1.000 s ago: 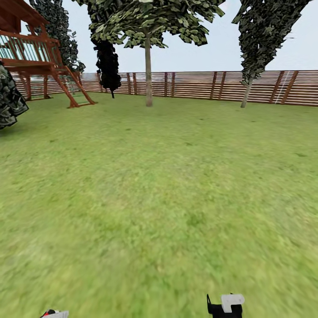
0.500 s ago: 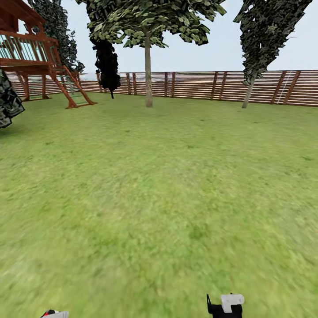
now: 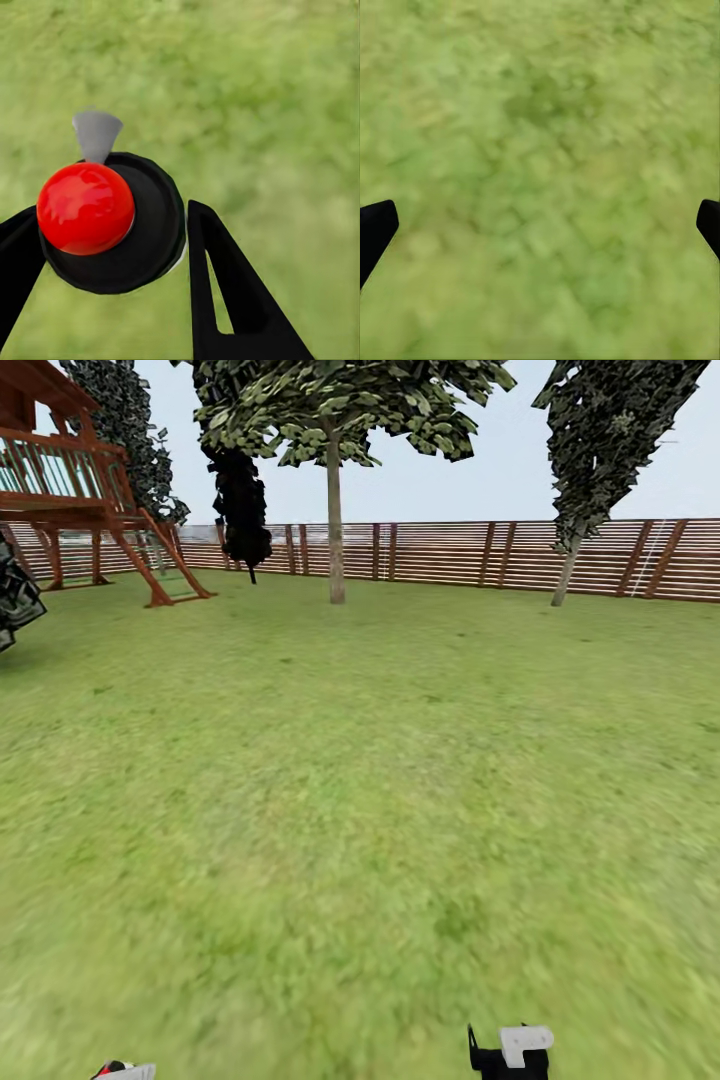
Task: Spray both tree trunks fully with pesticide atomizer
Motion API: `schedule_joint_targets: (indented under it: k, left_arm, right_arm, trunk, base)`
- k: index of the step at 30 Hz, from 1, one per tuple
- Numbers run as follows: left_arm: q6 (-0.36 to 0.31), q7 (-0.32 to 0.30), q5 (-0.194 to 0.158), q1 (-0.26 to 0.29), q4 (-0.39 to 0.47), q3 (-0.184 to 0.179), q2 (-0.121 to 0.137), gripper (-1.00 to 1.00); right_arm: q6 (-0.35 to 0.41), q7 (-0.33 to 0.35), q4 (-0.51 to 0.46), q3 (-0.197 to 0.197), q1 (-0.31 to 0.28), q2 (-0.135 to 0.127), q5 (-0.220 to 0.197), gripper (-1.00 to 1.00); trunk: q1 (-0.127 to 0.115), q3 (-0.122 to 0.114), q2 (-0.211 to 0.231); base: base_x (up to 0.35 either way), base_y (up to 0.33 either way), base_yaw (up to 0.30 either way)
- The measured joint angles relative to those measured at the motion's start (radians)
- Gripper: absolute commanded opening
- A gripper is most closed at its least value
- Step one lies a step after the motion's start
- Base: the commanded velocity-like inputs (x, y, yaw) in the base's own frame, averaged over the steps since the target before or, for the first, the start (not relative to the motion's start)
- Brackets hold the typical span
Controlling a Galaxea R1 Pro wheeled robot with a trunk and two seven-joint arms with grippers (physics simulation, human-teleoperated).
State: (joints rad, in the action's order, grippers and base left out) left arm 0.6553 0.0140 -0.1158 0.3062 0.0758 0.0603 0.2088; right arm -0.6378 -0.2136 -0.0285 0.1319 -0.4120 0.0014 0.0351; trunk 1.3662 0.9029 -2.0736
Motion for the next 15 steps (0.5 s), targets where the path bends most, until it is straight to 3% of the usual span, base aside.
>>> schedule_joint_targets:
  k: [15]
  left_arm:
    - [-0.001, 0.000, 0.000, 0.000, 0.000, 0.000, 0.000, -1.00]
  right_arm:
    - [0.000, 0.000, 0.000, 0.000, 0.000, 0.000, 0.000, 1.00]
  trunk:
    - [0.000, 0.000, 0.000]
  base:
    - [0.340, 0.000, 0.000]
